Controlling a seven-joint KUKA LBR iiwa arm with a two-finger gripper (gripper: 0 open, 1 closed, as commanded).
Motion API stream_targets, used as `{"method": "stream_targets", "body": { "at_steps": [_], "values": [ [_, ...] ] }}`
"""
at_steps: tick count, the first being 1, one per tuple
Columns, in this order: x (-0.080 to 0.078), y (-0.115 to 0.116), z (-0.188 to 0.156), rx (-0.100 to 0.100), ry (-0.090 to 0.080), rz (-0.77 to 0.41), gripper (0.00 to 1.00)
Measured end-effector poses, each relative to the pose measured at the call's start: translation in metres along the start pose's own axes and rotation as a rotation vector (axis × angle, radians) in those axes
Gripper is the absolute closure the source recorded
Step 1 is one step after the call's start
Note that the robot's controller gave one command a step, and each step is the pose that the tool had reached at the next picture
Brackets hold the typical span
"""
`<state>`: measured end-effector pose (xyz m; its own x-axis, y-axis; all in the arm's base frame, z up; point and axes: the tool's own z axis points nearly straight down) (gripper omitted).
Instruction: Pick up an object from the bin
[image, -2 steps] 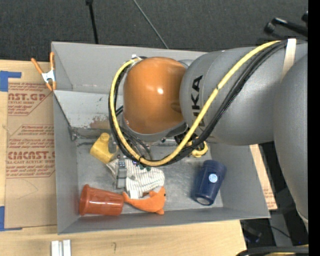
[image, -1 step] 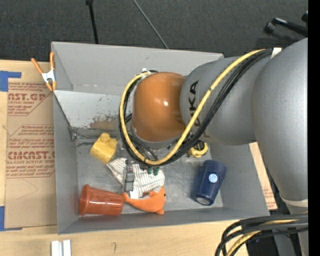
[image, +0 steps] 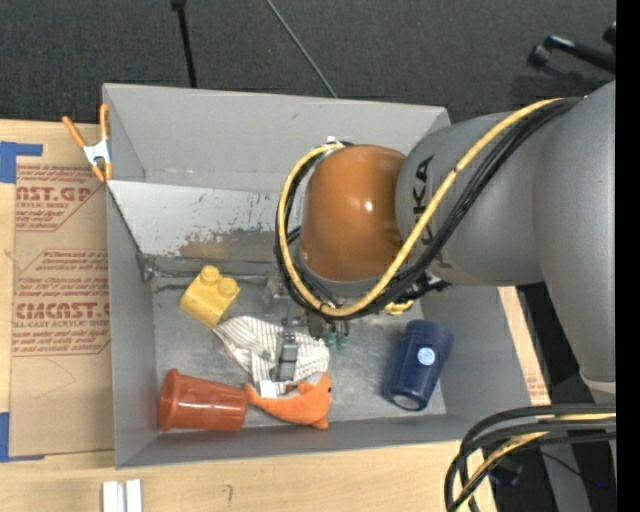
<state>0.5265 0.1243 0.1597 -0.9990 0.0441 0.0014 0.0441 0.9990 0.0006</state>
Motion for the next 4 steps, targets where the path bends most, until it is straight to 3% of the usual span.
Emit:
{"method": "stream_targets", "body": {
  "at_steps": [1, 2, 3, 4],
  "values": [
    [-0.006, -0.009, 0.023, -0.001, -0.002, 0.158, 0.00],
    [-0.013, -0.003, 0.092, 0.001, -0.001, 0.141, 0.00],
    [0.009, 0.006, 0.089, -0.001, -0.001, 0.337, 1.00],
    [0.009, 0.006, 0.089, -0.001, -0.001, 0.338, 1.00]
  ]
}}
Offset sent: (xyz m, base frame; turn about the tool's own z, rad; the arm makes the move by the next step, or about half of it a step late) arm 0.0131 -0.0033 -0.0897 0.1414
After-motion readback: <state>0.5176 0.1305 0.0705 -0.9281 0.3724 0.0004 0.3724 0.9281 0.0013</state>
